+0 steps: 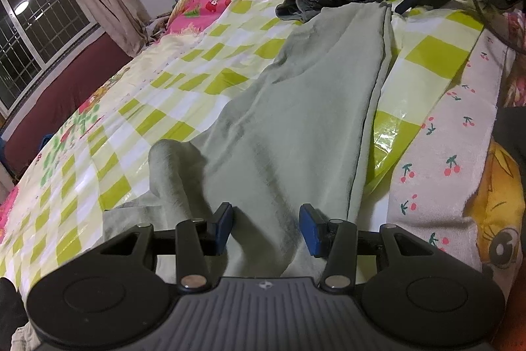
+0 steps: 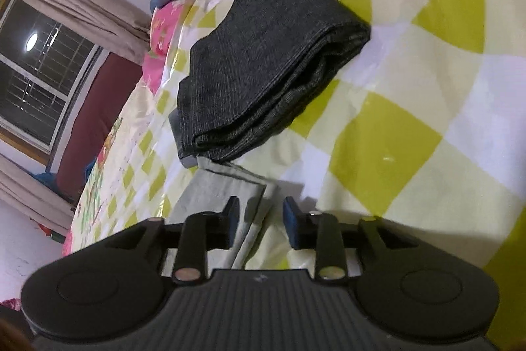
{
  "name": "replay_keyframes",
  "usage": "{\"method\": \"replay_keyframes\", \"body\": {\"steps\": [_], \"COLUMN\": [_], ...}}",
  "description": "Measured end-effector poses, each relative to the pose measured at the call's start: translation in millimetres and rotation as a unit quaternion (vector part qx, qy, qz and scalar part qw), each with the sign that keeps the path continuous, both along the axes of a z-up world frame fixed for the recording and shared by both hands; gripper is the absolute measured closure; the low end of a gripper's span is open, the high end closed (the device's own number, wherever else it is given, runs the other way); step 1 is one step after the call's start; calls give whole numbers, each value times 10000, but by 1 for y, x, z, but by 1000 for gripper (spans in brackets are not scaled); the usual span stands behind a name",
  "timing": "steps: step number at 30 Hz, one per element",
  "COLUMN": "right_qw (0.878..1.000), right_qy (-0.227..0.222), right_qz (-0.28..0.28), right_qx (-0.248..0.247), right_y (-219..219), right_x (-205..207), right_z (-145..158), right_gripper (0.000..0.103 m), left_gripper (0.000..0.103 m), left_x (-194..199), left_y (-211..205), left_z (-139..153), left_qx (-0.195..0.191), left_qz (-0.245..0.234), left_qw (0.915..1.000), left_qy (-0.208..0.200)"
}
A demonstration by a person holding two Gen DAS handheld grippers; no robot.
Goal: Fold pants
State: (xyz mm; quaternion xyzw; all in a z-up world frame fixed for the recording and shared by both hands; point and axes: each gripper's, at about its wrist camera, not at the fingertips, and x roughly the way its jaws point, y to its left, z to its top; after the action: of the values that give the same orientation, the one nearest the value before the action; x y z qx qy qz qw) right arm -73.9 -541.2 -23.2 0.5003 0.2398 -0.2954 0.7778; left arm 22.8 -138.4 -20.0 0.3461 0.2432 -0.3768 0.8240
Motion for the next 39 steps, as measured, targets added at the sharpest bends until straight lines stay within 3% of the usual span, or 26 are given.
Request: {"method": "replay_keyframes", "body": {"steps": [3,8,11,12,13,14,16,17,20,22,23,24,26,27,31,35,39], "right_qw": [9998,9994,9978,9980,9985,9991,9987,9970,9893,9875,9889,9937,9994,9996,9989,9956,9882], "right_qy": [105,99,366,440,443,387,-318,-673,-1417,-1494,-1381,-976,-104,79,-120,-152,863], "right_qz": [169,214,354,305,223,166,188,211,293,136,51,-26,-185,-251,-448,-792,-794], "right_qx": [-82,-268,-424,-328,-250,-111,347,330,-203,-490,-551,-556,-266,-57,-28,-470,-982], "right_y": [5,15,18,15,12,8,3,3,10,10,8,3,-5,-7,-5,-11,-9], "right_x": [15,20,31,35,37,38,35,31,11,-9,-17,-21,-28,-35,-53,-66,-70], "right_z": [-1,5,-1,-7,-10,-11,-5,8,54,67,63,51,20,5,0,21,23], "right_gripper": [52,57,61,72,96,98,98,98,99,99,99,99,99,99,99,99,98], "left_gripper": [44,44,43,43,43,43,43,43,43,42,40,40,40,40,40,36,34], "left_x": [0,-1,0,0,0,1,0,-1,-3,-4,-4,-5,-8,-9,-8,5,17], "left_y": [0,2,2,1,0,0,-1,-2,-3,-7,-11,-14,-16,-14,-1,12,20], "left_z": [0,0,0,0,1,2,6,10,20,19,15,9,-3,-4,10,19,-4], "left_qx": [-19,-41,-12,3,19,33,39,21,-142,-184,-141,-67,72,54,-74,-293,-176], "left_qz": [12,19,-3,0,8,15,10,8,-42,-77,-88,-111,-106,-96,-49,258,596], "left_qw": [10000,10000,10000,10000,10000,10000,10000,9999,9997,9996,9998,9999,9999,9999,9999,9991,9978], "left_qy": [21,24,15,8,2,-4,-76,-134,-209,-193,-136,-76,-62,-82,-131,-146,228]}}
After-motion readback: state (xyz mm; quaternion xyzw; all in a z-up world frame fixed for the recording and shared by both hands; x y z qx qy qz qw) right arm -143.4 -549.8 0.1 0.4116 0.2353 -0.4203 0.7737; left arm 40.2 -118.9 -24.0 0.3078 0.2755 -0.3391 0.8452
